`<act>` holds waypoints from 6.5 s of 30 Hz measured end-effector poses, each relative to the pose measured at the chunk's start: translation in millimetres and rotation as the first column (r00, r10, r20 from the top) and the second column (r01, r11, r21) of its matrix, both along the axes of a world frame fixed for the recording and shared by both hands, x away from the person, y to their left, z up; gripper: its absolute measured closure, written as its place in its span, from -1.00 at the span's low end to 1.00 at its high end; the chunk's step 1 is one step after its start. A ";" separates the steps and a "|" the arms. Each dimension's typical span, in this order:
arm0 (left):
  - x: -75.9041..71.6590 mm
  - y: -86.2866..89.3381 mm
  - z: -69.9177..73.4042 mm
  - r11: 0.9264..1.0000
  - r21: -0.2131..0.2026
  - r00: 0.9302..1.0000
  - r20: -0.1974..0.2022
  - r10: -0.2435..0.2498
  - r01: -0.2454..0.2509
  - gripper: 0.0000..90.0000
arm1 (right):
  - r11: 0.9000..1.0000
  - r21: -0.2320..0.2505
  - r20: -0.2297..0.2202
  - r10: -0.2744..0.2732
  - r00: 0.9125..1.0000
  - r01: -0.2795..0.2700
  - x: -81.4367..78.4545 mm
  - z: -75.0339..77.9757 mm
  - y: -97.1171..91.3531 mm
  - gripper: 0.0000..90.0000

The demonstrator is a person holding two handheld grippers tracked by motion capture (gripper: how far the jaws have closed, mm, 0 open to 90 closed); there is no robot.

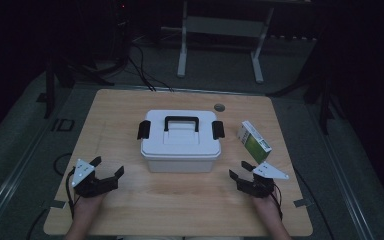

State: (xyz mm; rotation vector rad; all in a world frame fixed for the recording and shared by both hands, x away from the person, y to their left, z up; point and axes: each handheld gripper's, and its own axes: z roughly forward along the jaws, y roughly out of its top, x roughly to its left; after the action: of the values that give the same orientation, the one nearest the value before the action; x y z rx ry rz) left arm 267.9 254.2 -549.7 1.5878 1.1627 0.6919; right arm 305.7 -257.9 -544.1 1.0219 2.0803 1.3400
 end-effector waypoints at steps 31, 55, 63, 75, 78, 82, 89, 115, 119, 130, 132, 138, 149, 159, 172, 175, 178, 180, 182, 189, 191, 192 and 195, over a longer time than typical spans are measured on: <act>65.9 -64.7 6.9 0.981 0.012 0.975 -0.118 -0.189 0.192 1.00 | 1.000 0.005 -0.027 0.030 0.999 -0.030 49.6 10.1 61.1 1.00; 13.4 -72.2 11.3 0.968 0.038 0.961 -0.141 -0.239 0.246 0.99 | 0.998 0.014 -0.078 0.059 0.995 -0.058 -3.8 14.1 48.5 1.00; 6.1 -77.1 10.7 0.962 0.016 0.952 -0.148 -0.267 0.272 0.99 | 0.997 0.049 -0.091 0.055 0.994 -0.051 -14.8 12.3 37.9 1.00; -6.3 -72.9 11.3 0.957 0.029 0.949 -0.147 -0.280 0.287 0.99 | 0.996 0.052 -0.097 0.083 0.992 -0.078 -21.6 12.5 38.6 1.00; -6.6 -71.1 10.8 0.958 0.027 0.949 -0.144 -0.280 0.286 0.99 | 0.995 0.059 -0.101 0.082 0.992 -0.076 -20.4 12.0 40.1 1.00; -5.0 -66.5 10.0 0.959 0.008 0.948 -0.147 -0.280 0.285 0.99 | 0.996 0.049 -0.099 0.083 0.992 -0.079 -18.4 12.7 44.4 1.00; -5.3 -62.7 9.2 0.960 0.011 0.951 -0.140 -0.275 0.279 0.99 | 0.996 0.051 -0.093 0.084 0.992 -0.079 -16.7 11.8 48.6 1.00; -4.6 -56.6 8.5 0.959 0.000 0.949 -0.144 -0.281 0.284 0.81 | 0.994 0.062 -0.089 0.094 0.992 -0.089 -16.2 10.1 47.6 1.00; -2.0 -52.5 6.2 0.962 -0.017 0.950 -0.155 -0.270 0.271 0.47 | 0.995 0.061 -0.078 0.082 0.994 -0.077 -14.9 10.2 43.0 1.00; 3.7 -40.5 2.8 0.961 0.029 0.936 -0.238 -0.260 0.274 -0.29 | 0.999 0.036 -0.074 0.015 0.997 -0.012 -7.4 9.1 10.6 0.15; 3.7 -35.0 3.5 0.955 0.018 0.929 -0.241 -0.282 0.294 -0.39 | 0.999 0.036 -0.077 0.039 0.996 -0.037 -7.9 7.8 8.3 -0.21; 1.3 -9.0 7.9 0.948 0.041 0.913 -0.285 -0.291 0.315 -0.47 | 0.996 0.005 -0.126 0.087 0.988 -0.087 -10.3 0.0 -0.4 -0.72; -0.9 14.7 17.0 0.918 0.125 0.870 -0.388 -0.304 0.377 -0.47 | 0.991 0.014 -0.115 0.132 0.985 -0.131 -14.6 -2.7 -10.9 -0.70; -2.3 28.8 23.2 0.898 0.131 0.828 -0.460 -0.320 0.420 -0.47 | 0.990 0.028 -0.105 0.141 0.984 -0.138 -14.1 -4.1 -13.0 -0.70; 1.9 19.2 45.8 0.822 0.223 0.765 -0.546 -0.340 0.524 -0.47 | 0.989 0.052 -0.110 0.145 0.983 -0.140 -12.2 -4.4 -19.5 -0.70; 4.8 18.4 53.4 0.803 0.230 0.744 -0.571 -0.347 0.550 -0.47 | 0.988 0.053 -0.115 0.154 0.981 -0.148 -12.0 -4.8 -19.5 -0.70; 7.6 18.8 59.5 0.786 0.243 0.730 -0.589 -0.347 0.569 -0.47 | 0.987 0.053 -0.114 0.157 0.981 -0.152 -12.5 -4.3 -19.0 -0.70; 9.4 18.0 62.2 0.773 0.250 0.714 -0.610 -0.342 0.584 -0.47 | 0.987 0.048 -0.113 0.159 0.981 -0.154 -12.7 -4.3 -18.5 -0.70; 10.7 17.0 64.7 0.763 0.254 0.702 -0.627 -0.338 0.594 -0.47 | 0.986 0.045 -0.114 0.163 0.980 -0.159 -12.6 -4.2 -17.9 -0.70; 14.0 13.6 70.9 0.715 0.284 0.663 -0.674 -0.324 0.638 -0.47 | 0.987 0.035 -0.112 0.163 0.980 -0.160 -12.5 -3.9 -17.3 -0.70; 14.1 11.9 72.5 0.705 0.288 0.653 -0.686 -0.321 0.648 -0.47 | 0.986 0.039 -0.112 0.163 0.980 -0.159 -12.4 -4.2 -17.7 -0.70; 14.4 11.3 73.6 0.700 0.294 0.652 -0.689 -0.317 0.651 -0.47 | 0.987 0.038 -0.112 0.162 0.980 -0.159 -12.3 -4.2 -17.8 -0.70; 14.9 9.8 78.4 0.691 0.301 0.648 -0.693 -0.315 0.657 -0.47 | 0.986 0.041 -0.109 0.166 0.980 -0.163 -12.6 -3.8 -17.6 -0.70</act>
State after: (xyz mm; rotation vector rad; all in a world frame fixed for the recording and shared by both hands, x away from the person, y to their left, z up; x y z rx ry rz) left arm 282.9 264.0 -471.3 2.6256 0.8732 0.0962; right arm 293.1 -275.5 -547.9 0.9766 2.2768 1.4293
